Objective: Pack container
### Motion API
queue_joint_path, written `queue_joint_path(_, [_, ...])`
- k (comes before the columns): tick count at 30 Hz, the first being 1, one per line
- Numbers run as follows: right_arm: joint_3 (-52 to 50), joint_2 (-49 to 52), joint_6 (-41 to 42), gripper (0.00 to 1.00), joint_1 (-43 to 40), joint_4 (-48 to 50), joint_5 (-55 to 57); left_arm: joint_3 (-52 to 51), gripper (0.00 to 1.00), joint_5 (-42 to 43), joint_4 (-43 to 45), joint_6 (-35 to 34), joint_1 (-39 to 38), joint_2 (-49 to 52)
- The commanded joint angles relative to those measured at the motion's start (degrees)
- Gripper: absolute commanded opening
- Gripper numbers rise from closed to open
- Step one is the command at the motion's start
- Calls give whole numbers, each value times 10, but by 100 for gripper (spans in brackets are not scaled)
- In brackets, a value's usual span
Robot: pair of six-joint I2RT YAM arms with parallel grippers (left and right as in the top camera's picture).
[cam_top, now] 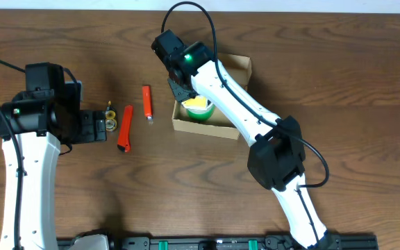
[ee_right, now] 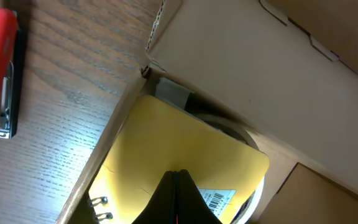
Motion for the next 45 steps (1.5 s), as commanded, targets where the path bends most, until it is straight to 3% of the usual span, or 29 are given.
queue_joint_path(1, [-49,44,13,1,2,2,-10,11,95,0,0,-7,3,4])
queue_joint_path(15, [-60,38,13,1,2,1,-14,11,95,0,0,-7,3,4])
queue_joint_path(28, [-5,-99,-14,4,2,9,-11,11,95,0,0,-7,3,4])
queue_joint_path(32, [-5,-136,-18,17,2,9,-3,11,95,0,0,-7,3,4])
queue_joint_path(38, [-5,-184,-18,47,-2,5,31,11,95,13,1,-12,3,4])
queue_joint_path(45, [-5,-222,-24,61,-51,-21,40,11,95,112,11,-37,3,4])
